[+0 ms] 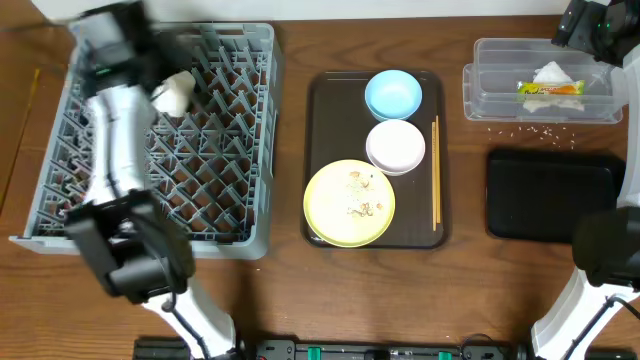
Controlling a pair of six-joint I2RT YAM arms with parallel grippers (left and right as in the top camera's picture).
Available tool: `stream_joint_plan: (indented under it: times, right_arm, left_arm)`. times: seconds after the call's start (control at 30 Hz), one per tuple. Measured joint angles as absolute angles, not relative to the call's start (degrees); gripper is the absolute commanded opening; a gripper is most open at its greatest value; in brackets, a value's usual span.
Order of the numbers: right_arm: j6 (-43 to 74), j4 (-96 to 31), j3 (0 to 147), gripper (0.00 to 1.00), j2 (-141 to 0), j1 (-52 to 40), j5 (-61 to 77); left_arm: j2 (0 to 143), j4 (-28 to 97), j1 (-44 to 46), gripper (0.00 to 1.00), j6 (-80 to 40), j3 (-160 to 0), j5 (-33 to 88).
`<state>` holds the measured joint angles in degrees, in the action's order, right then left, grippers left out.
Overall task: Sort waste into correct bins and load items into the dishwasher
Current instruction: 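Raise the left gripper away from the rack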
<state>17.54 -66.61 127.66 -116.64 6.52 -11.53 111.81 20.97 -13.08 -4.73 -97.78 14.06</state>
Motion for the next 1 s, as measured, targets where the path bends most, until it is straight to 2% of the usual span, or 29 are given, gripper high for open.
stream_joint_plan:
  times: [0.17, 0.43, 0.63, 1.0]
  right_arm:
    - [17.6, -66.6, 127.7, 0.99, -116.6, 6.5, -11.5]
    - [17.6, -66.6, 127.7, 0.99, -116.6, 6.5, -11.5]
    - [17.5, -66.6, 127.7, 0.99, -116.6, 6.5, -11.5]
    - [17.5, -66.6, 127.7, 0.99, -116.6, 6.5, -11.5]
  left_arm:
    - [115.7, 16.0, -6.4, 0.08, 0.2, -97.8, -0.7]
    - [120.8, 13.1, -6.9, 0.07, 5.3, -97.8, -14.2]
    - [121.1, 14.2, -8.4, 0.08, 6.3, -97.8, -16.9]
    - [121.1, 18.2, -8.9, 0.08, 7.6, -97.8, -11.8]
